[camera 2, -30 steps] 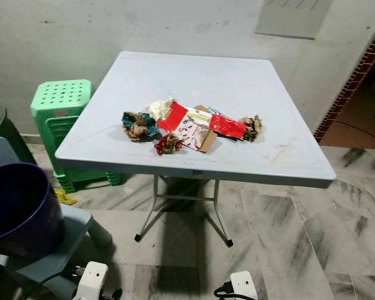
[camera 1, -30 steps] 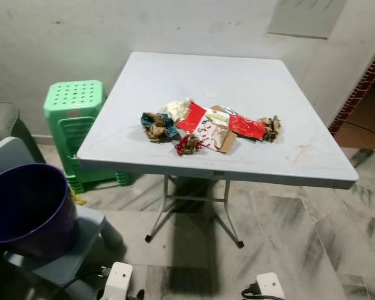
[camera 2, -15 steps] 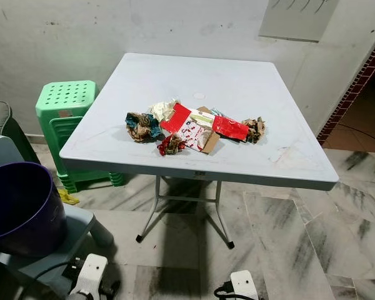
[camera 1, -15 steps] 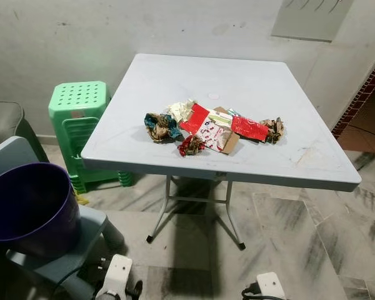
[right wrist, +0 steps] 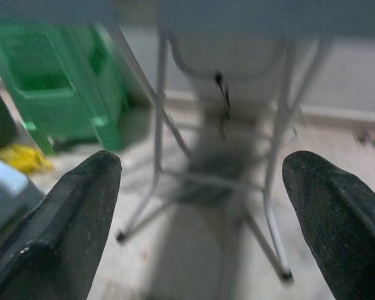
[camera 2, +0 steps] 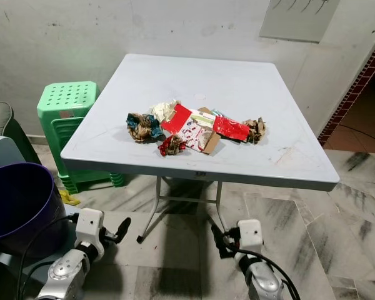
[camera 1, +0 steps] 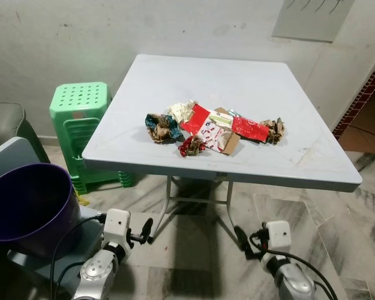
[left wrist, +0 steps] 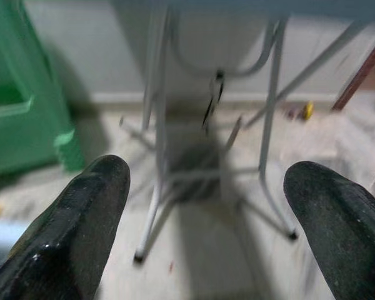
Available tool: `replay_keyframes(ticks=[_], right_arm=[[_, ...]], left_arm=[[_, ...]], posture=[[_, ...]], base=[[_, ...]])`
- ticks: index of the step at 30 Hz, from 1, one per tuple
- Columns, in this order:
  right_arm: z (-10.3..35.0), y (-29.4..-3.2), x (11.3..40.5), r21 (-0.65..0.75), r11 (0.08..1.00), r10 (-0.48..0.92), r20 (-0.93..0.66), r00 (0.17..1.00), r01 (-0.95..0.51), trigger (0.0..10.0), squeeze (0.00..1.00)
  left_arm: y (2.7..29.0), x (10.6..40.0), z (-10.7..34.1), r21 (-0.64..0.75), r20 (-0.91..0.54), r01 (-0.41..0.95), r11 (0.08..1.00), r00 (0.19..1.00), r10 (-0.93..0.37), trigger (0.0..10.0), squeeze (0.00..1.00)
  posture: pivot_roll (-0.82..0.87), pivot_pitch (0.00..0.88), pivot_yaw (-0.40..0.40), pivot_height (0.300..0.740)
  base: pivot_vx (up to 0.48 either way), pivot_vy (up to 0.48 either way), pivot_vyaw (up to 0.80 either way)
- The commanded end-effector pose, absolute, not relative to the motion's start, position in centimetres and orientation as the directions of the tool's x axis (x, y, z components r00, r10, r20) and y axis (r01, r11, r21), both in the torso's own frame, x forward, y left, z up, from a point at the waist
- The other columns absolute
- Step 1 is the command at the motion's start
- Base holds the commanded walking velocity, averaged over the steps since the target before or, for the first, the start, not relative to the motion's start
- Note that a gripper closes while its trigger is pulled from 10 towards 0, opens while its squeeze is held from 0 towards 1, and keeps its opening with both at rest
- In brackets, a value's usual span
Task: Picking trash to rubbish bin
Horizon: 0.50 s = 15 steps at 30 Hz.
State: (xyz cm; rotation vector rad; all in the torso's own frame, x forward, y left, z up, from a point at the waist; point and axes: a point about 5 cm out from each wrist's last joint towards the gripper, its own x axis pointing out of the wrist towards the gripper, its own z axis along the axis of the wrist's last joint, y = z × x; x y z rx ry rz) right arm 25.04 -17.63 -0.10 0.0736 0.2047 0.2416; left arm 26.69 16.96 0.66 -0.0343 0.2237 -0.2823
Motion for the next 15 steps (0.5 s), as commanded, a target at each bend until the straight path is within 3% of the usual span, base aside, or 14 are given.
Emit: replay_keyframes(ticks=[1, 6, 15], right_arm=[[0.6, -17.8, 25.2, 0.094, 0.966, 0.253, -0.151, 0.956, -0.241, 10.0, 1.0], [4.1, -16.9, 25.4, 0.07, 0.937, 0.343, 0.015, 0.939, -0.343, 10.0, 1.0], [9.1, -16.8, 27.0, 0.081, 0.926, 0.351, 0.173, 0.92, -0.369, 10.0, 1.0]], left_arm=[[17.1, 27.0, 1.4, -0.05, -0.183, 0.286, 0.957, 0.939, -0.29, 10.0, 1.0], [16.7, 28.3, 5.5, -0.02, -0.008, 0.322, 0.946, 0.947, -0.323, 10.0, 1.0], [16.3, 29.7, 9.9, -0.009, 0.124, 0.326, 0.945, 0.938, -0.323, 10.0, 1.0]], posture=[[0.0, 0.0, -0.042, 0.74], [0.0, 0.0, -0.039, 0.74], [0.0, 0.0, -0.038, 0.74]], base=[[0.0, 0.0, 0.0], [0.0, 0.0, 0.0], [0.0, 0.0, 0.0]])
